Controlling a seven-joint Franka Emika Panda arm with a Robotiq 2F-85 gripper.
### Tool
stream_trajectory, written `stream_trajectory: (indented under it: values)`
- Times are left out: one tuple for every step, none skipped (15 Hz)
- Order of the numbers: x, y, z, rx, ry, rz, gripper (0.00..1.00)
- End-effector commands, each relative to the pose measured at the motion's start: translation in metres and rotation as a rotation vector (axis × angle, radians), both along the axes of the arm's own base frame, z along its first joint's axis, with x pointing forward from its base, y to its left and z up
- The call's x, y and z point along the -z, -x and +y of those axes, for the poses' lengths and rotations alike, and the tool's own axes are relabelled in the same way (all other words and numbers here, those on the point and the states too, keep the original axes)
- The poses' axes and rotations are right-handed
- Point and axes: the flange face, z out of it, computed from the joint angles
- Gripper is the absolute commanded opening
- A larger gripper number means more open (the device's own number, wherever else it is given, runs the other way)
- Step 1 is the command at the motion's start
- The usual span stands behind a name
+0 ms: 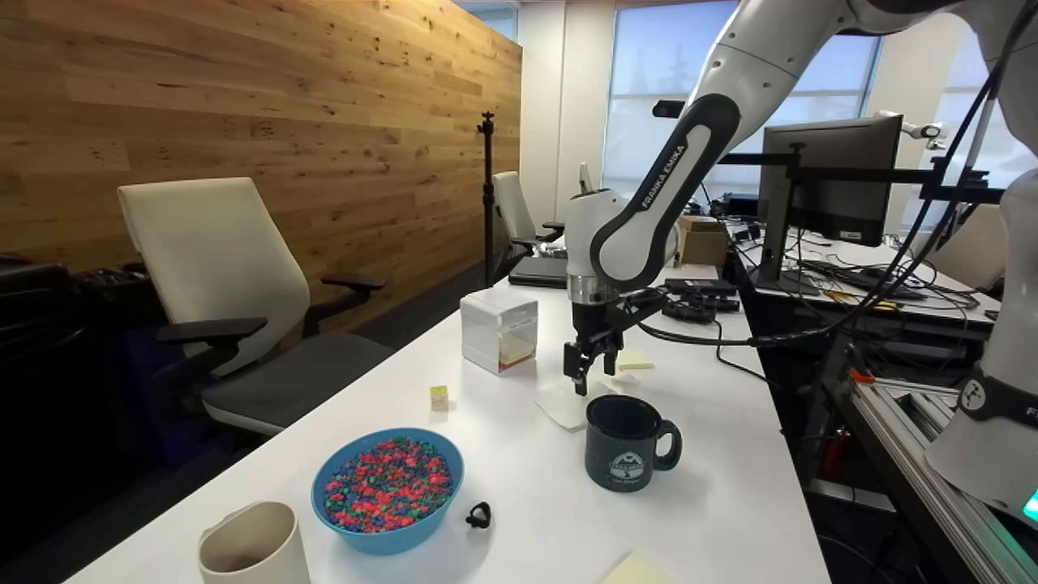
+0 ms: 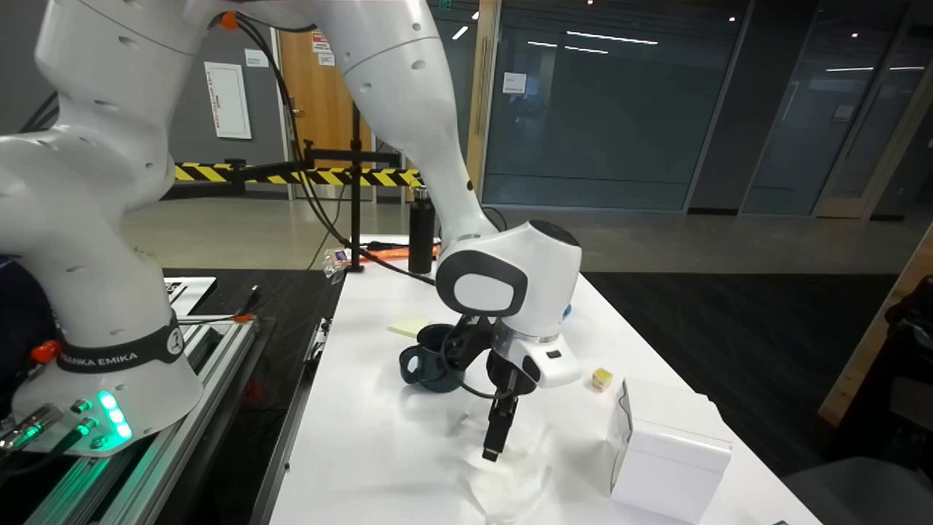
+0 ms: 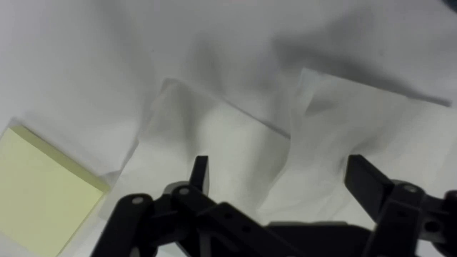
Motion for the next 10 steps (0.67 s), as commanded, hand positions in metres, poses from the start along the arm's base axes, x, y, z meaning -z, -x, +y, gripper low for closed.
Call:
stream_trajectory:
  values:
    - [0.0095,-0.0088,-0.0037,0.018,0.002,-0.012,0.73]
    - [0.0108,-0.0099,-0.0045,0.02,0.005,-0.012,0.69]
    - [0.0126,-0.0111,-0.0052,0.02,0.006,-0.012,0.61]
    - [0.0132,-0.0119,-0.006,0.021,0.008,-0.012,0.54]
    - [0.0134,-0.0129,-0.0067,0.022,0.01,-0.012,0.45]
    - [0.0129,-0.0137,-0.0071,0.024,0.012,-0.013,0.39]
    - [0.013,-0.0147,-0.0076,0.024,0.013,-0.015,0.33]
    - [0.0124,-0.016,-0.0081,0.024,0.014,-0.017,0.25]
    - [0.0121,-0.017,-0.0086,0.024,0.015,-0.019,0.19]
    - [0.0115,-0.0181,-0.0091,0.024,0.017,-0.023,0.11]
